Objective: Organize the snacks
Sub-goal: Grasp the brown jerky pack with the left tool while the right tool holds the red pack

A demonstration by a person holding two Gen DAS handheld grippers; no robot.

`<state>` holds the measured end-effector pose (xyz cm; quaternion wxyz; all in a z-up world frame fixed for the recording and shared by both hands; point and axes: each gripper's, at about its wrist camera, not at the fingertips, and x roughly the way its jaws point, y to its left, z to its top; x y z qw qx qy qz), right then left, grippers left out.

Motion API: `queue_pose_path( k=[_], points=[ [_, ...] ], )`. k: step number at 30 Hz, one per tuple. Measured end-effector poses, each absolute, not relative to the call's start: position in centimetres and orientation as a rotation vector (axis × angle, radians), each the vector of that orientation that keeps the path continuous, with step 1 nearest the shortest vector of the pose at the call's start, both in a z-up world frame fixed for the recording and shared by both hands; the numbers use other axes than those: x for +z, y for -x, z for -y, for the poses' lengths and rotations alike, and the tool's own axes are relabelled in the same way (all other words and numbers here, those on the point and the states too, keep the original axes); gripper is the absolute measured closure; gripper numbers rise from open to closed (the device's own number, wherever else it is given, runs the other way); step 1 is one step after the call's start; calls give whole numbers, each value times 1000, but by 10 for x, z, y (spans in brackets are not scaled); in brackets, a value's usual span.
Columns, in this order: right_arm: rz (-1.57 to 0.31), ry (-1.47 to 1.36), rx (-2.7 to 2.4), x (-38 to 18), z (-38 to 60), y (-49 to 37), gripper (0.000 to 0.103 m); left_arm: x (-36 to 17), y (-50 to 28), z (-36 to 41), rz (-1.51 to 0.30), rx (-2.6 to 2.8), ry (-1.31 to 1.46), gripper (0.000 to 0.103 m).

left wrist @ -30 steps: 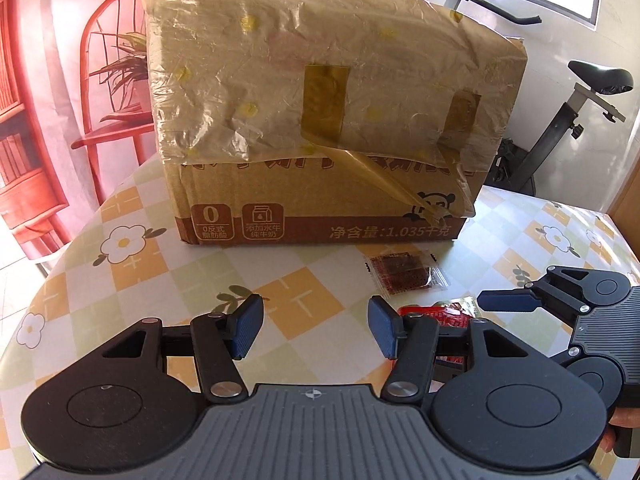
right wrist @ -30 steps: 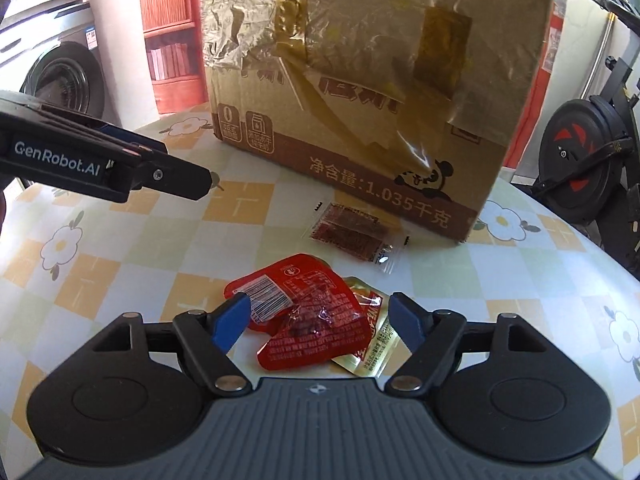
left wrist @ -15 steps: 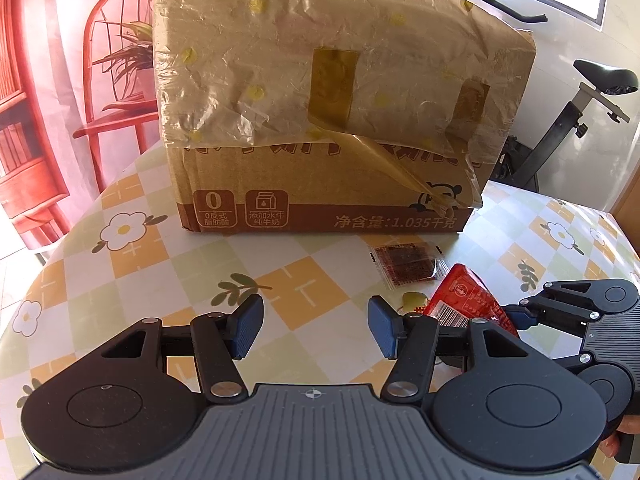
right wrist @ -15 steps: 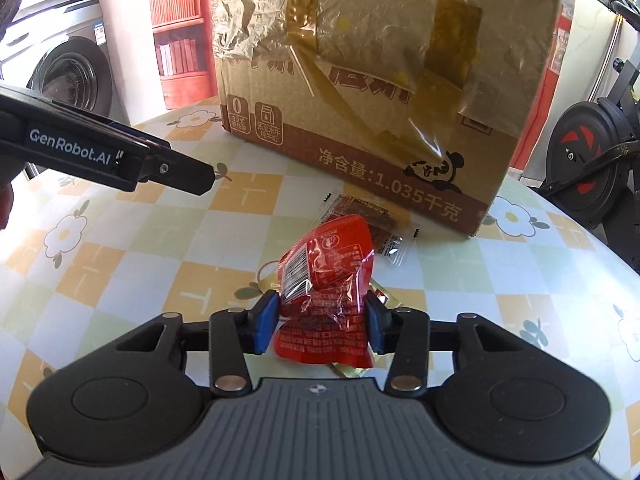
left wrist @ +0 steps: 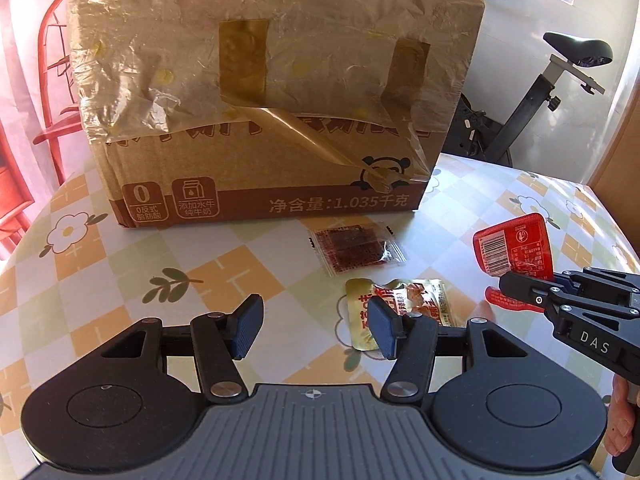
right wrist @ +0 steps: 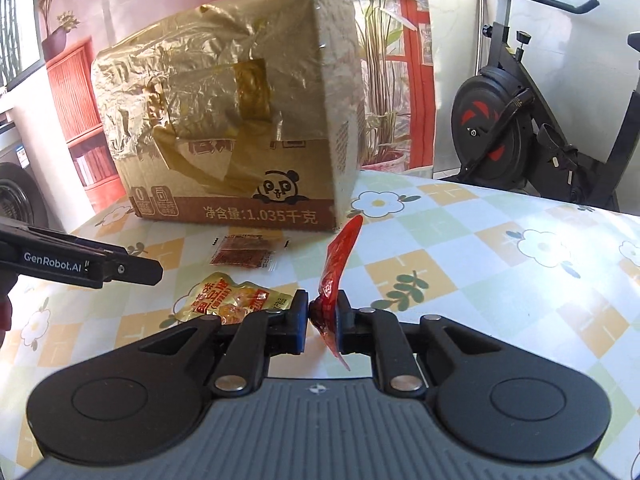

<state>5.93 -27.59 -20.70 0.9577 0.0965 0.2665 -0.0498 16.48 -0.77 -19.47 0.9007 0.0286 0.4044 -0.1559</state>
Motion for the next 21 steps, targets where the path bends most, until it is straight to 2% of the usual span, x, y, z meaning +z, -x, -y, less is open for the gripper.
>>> queue_pose_path(
  k=[6,16,19,21],
  points=[
    [-463,-238,-208,-207,285,-42,89,-200,-185,28,-841,-340,-62,43],
    [-462,-291,-231,-208,300,-39,89,-214,-237,59,-864,-300,-10,42],
    [-461,-297,-229,-208,302,-40,89,-221,-244,71,-883,-296,-20,36],
    [-463,-300,-225,-208,303,-41,89,-225,-245,79,-891,-288,-50,28]
  ],
)
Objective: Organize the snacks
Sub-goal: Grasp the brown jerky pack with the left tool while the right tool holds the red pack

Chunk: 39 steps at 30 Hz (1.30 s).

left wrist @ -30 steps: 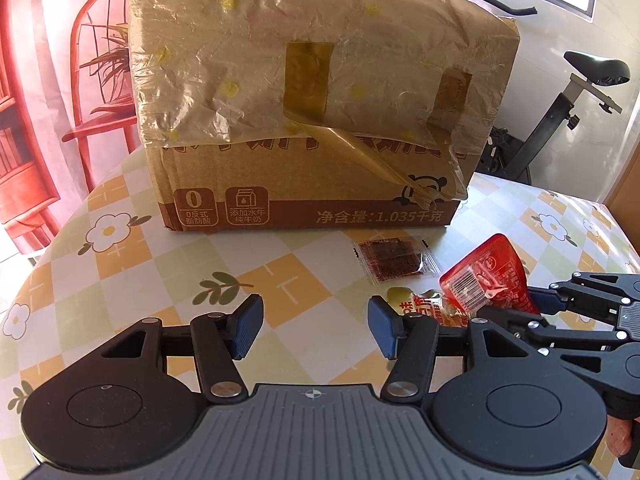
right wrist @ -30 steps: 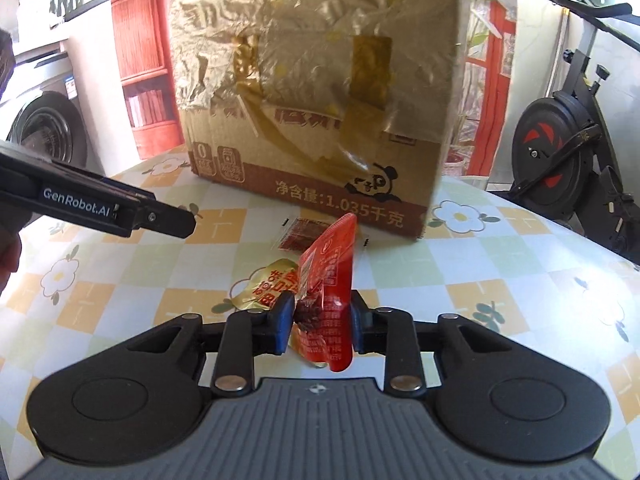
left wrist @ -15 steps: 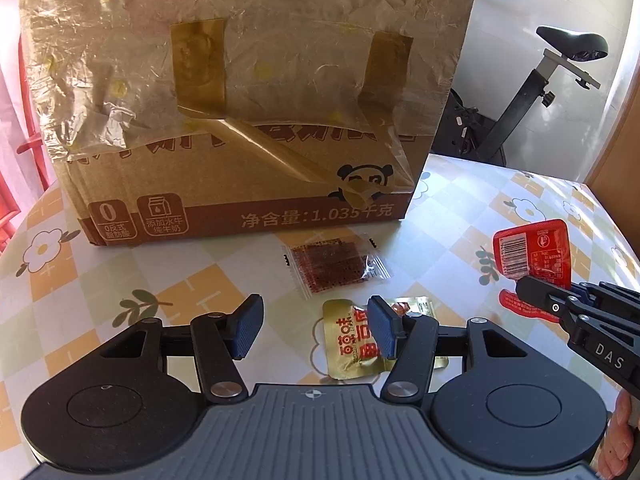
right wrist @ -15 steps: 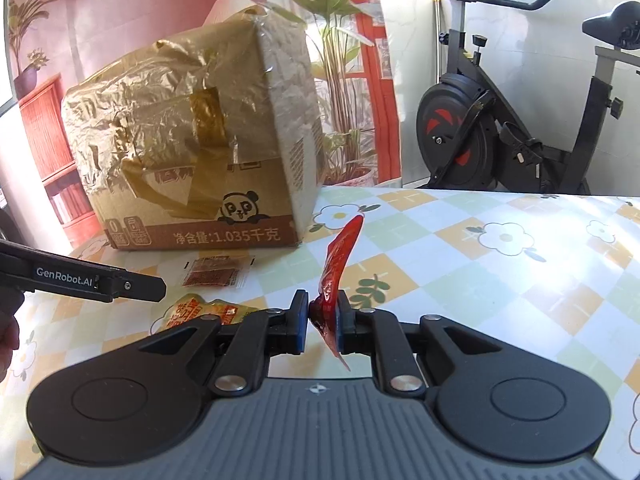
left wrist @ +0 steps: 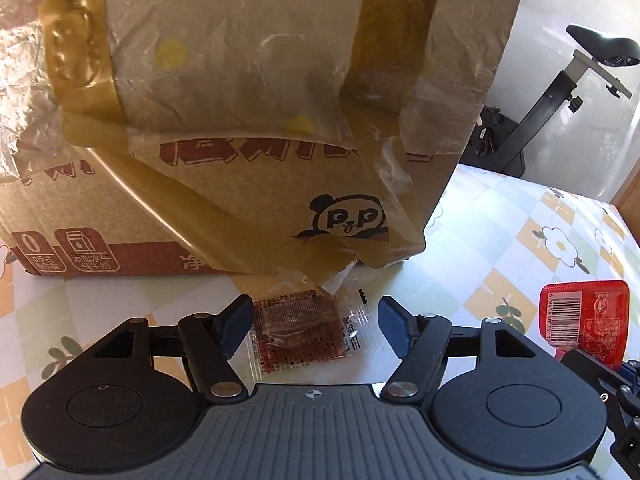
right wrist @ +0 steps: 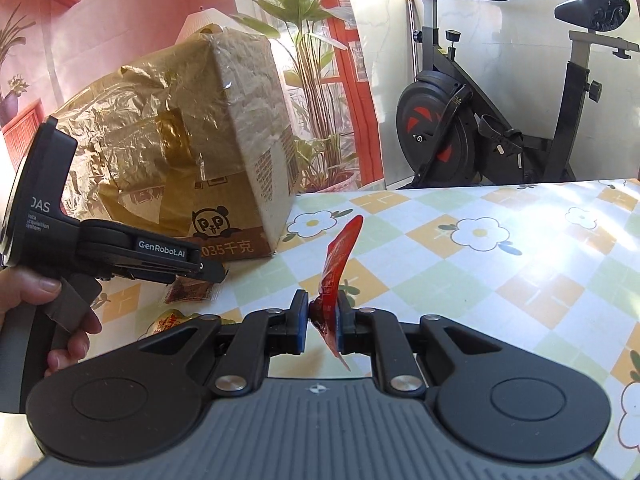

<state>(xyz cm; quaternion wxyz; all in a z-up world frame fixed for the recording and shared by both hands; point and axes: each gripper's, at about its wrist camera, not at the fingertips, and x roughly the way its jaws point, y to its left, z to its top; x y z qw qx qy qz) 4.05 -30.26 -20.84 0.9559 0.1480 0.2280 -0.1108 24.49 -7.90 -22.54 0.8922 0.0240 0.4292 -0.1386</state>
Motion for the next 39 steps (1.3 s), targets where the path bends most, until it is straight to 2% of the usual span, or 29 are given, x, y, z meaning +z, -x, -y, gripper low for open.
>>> queue_pose_path(
  k=[5,7,8,11,12,14,17,25,26,28,29,30,35,39],
  points=[
    [-470,-305,-220,-210,303,-42,89,-231,-236,91,-862,-247,-124,27],
    [-470,-306,-219,-210,303,-42,89,-231,-230,91,-851,-250,-131,30],
    [-470,-305,-218,-209,303,-42,89,-231,-227,90,-842,-259,-136,41],
    [-472,-303,-215,-209,302,-42,89,-229,-214,90,-816,-301,-177,81],
    [-473,-303,-214,-209,301,-42,89,-230,-211,89,-820,-308,-180,90],
    [-472,-301,-213,-208,299,-41,89,-231,-205,83,-826,-328,-157,96],
    [-472,-294,-205,-206,296,-40,89,-232,-194,70,-836,-345,-126,99],
    [-469,-280,-188,-201,289,-40,89,-233,-183,14,-923,-348,-20,96],
    [-468,-278,-185,-200,288,-40,89,-233,-186,8,-939,-333,2,92],
    [-465,-276,-178,-198,286,-41,89,-230,-189,-6,-959,-307,43,72],
    [-464,-275,-176,-198,285,-42,89,-224,-191,-14,-962,-283,65,56],
    [-464,-273,-172,-198,284,-42,89,-224,-192,-18,-961,-264,76,52],
    [-467,-270,-163,-197,281,-43,89,-221,-207,-35,-956,-164,129,52],
    [-477,-268,-172,-199,284,-42,89,-216,-217,-32,-911,-142,70,49]
  ],
)
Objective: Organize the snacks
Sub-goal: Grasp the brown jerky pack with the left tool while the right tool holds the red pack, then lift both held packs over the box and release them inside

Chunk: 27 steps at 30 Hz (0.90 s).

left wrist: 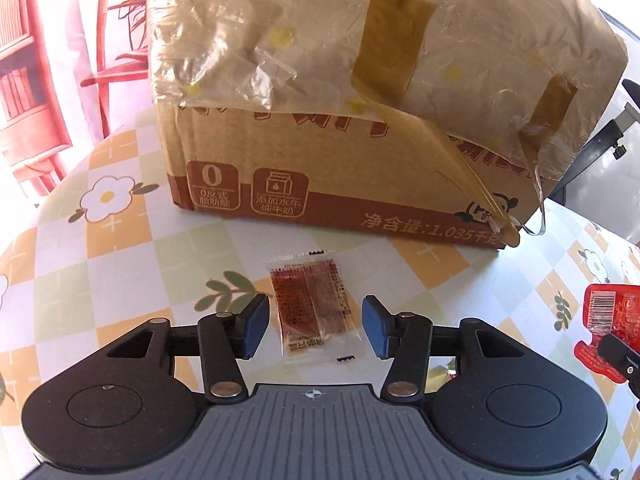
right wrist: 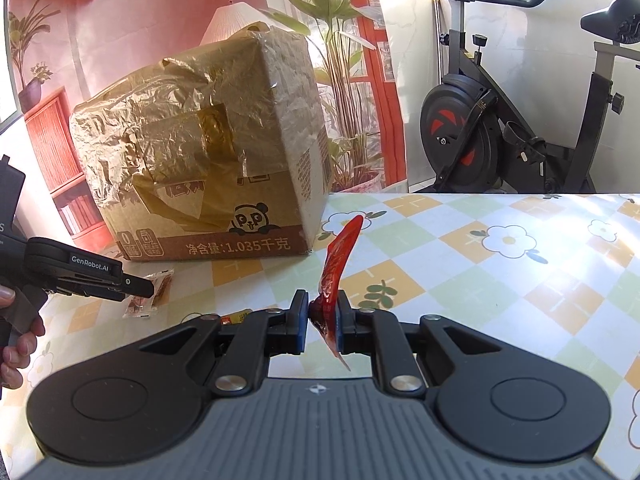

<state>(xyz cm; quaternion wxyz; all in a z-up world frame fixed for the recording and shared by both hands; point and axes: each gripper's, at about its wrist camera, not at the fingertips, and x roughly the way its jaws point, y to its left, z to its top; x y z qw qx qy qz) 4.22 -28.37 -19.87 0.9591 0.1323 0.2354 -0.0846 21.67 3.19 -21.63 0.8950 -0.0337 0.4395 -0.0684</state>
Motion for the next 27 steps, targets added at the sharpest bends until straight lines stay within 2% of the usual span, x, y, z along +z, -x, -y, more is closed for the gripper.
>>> queue_pose_path(
  k=[6,9,12,19,27],
  points=[
    [-487,-267,-177,-200,284,-42,89,-228,-229,-12,-911,-90,-12,49],
    [-490,-267,-179,-200,284,-43,89,-227,-220,-6,-885,-109,-42,63],
    [-487,-257,-177,-197,283,-42,89,-221,-208,-5,-853,-152,-54,64],
    [-463,-226,-169,-182,274,-41,89,-181,-178,-6,-745,-216,-89,64],
    [-371,-132,-115,-126,254,-62,89,-109,-160,-18,-581,-252,-76,64]
  ],
)
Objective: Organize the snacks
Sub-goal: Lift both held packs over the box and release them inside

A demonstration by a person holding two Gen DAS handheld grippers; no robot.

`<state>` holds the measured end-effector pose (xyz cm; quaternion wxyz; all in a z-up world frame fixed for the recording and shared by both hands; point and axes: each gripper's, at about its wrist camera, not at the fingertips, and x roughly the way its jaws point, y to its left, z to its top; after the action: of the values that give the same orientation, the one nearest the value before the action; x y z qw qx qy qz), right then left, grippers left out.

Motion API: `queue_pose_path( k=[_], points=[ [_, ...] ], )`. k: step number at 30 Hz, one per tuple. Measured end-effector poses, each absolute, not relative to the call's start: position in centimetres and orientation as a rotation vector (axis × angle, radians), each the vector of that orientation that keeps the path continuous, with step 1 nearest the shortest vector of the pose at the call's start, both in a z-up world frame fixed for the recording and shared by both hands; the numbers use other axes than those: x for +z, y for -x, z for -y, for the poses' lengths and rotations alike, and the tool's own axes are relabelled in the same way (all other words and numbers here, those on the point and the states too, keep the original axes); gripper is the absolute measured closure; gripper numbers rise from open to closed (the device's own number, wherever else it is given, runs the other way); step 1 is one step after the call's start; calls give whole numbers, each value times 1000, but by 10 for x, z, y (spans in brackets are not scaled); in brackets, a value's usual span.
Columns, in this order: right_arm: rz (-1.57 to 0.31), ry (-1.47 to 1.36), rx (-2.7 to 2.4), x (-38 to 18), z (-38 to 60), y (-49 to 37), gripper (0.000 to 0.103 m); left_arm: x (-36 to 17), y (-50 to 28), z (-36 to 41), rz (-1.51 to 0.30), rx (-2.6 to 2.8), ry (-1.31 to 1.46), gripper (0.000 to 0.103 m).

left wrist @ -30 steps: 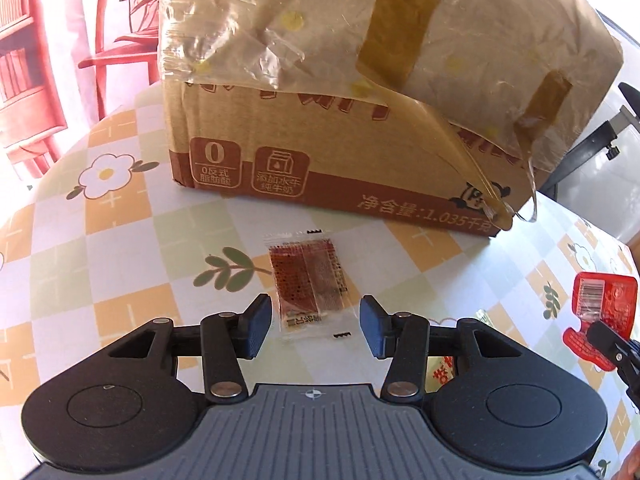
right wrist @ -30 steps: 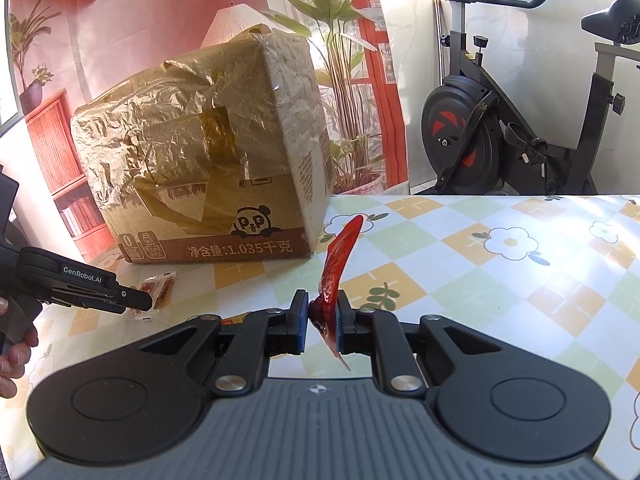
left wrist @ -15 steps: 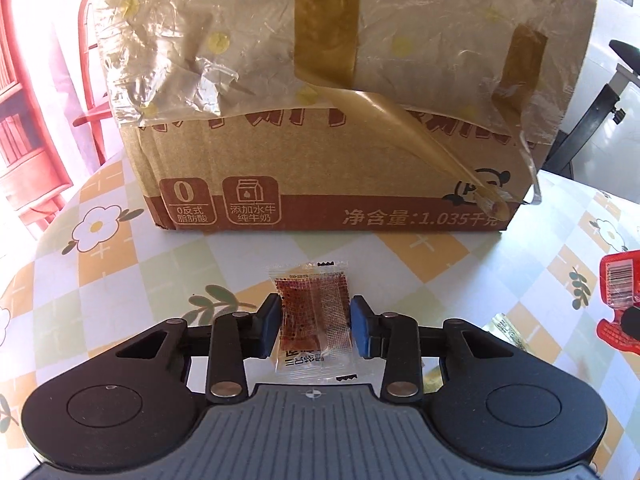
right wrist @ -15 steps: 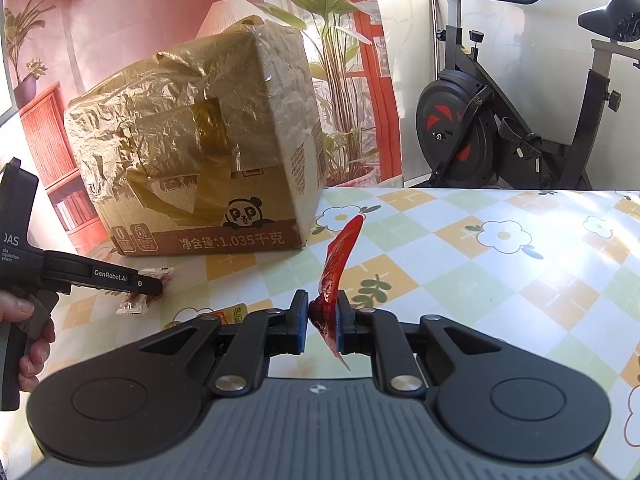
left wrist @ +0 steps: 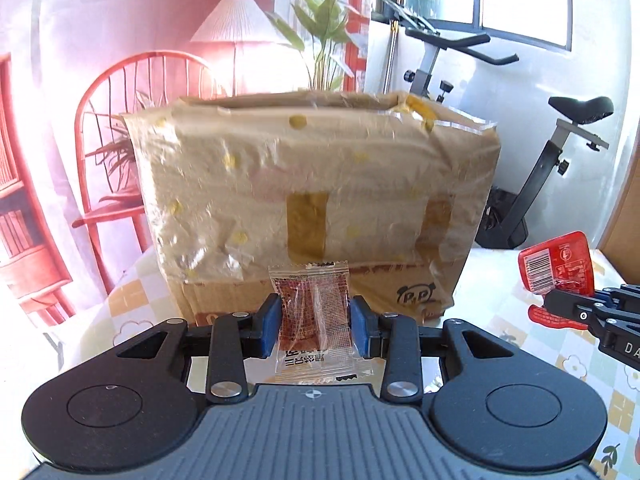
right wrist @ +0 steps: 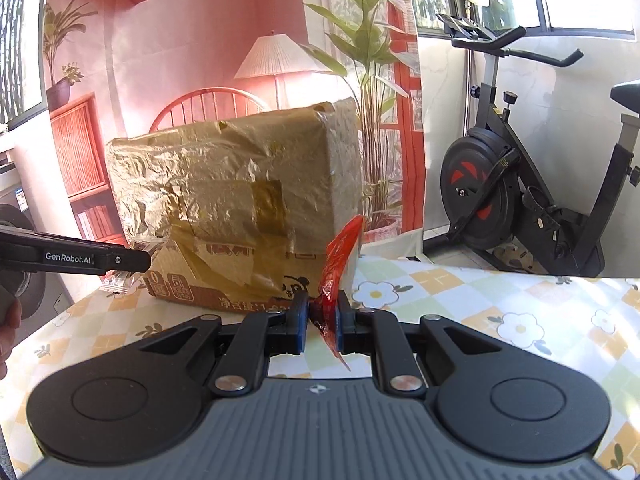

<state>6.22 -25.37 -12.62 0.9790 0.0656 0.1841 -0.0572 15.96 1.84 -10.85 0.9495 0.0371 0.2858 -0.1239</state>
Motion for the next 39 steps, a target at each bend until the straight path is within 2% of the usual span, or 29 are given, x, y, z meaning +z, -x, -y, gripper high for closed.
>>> queue_pose_path(
  k=[7,13,23,26,27,29,39],
  points=[
    [-286,-81,-41,-61,234,-93,89,-43,-165,-32,-454,-275,-81,64],
    [-279,-37,-7,-16,220,-155,89,-11,-202,-35,-407,-270,-85,64],
    [-386,-36,4,-25,211,-262,89,-15,-285,-46,-486,-226,-37,63],
    [-417,-42,-18,-30,214,-277,87,-19,-299,-44,-499,-221,-62,57],
    [-422,-45,-26,-30,216,-278,80,-20,-301,-45,-502,-219,-65,52],
    [-417,-51,-27,-30,219,-275,69,-20,-300,-46,-499,-217,-62,48],
    [-393,-42,9,-21,229,-206,67,-14,-257,-54,-529,-227,-39,47]
  ],
)
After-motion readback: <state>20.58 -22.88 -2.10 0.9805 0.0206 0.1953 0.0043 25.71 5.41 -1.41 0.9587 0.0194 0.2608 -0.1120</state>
